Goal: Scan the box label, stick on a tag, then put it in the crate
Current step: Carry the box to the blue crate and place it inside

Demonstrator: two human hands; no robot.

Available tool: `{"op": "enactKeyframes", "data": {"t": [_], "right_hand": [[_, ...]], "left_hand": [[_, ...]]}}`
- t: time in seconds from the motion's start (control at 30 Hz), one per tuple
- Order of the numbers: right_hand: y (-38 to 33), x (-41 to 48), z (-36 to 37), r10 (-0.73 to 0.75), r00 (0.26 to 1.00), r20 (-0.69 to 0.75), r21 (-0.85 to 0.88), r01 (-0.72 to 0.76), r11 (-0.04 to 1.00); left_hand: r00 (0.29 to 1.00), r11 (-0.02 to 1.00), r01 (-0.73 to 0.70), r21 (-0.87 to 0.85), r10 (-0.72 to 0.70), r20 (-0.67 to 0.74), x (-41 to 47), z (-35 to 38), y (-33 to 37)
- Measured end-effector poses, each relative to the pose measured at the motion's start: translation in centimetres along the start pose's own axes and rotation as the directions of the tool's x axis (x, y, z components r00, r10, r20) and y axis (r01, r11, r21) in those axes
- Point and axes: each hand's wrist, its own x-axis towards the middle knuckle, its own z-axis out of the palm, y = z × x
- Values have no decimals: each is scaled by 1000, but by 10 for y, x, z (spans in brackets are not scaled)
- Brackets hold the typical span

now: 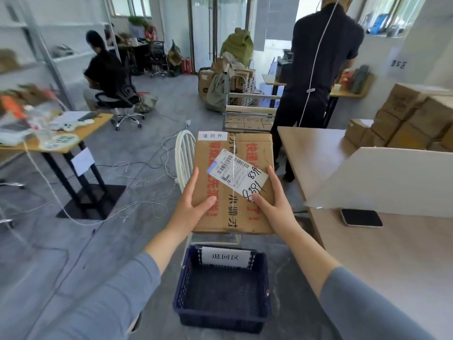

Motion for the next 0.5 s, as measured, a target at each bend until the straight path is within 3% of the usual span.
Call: {"op": "enactKeyframes", "data": {"t": [0.5], "right_hand": [[44, 64, -24, 65, 996, 68, -14, -64, 998]], "left_hand": [[995, 995, 98, 12, -98, -29, 60, 36, -29]]}}
